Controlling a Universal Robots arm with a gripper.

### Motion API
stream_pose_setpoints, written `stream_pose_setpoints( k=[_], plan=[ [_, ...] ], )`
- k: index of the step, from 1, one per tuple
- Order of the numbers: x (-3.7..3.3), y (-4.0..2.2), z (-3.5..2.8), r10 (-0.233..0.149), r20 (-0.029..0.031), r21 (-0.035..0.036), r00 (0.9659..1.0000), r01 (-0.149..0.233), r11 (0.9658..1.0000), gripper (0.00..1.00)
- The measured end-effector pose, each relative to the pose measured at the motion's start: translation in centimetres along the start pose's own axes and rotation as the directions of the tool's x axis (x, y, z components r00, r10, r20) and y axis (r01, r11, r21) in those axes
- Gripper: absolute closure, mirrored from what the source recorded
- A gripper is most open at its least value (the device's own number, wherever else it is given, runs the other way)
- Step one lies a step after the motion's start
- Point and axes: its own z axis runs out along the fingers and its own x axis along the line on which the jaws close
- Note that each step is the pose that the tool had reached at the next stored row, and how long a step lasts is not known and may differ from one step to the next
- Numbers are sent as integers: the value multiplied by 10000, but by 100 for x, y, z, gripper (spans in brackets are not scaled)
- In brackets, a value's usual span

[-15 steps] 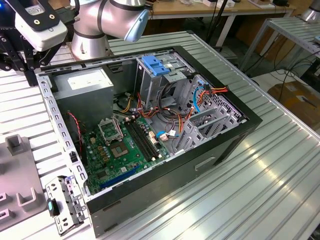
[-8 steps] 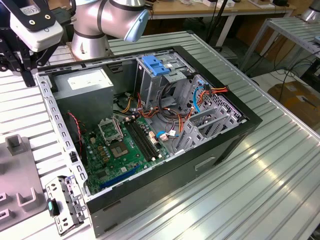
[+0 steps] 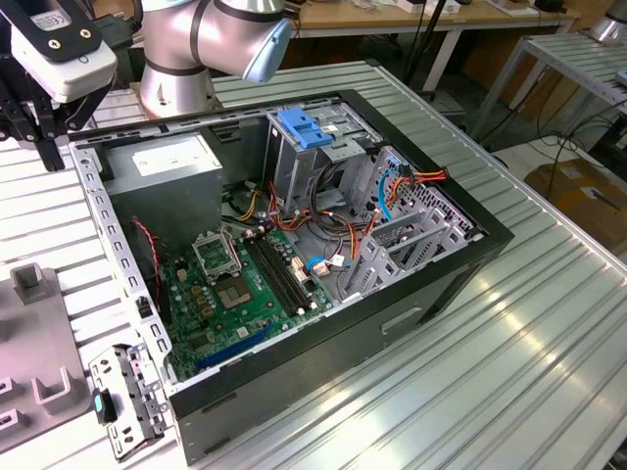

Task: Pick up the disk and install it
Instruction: 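Reach for the disk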

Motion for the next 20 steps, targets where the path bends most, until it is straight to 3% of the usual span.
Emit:
stream_pose_setpoints(
  k=[20],
  plan=[
    [138,-10,-3,0,-1,-1,10000,0,10000,89]
  ],
)
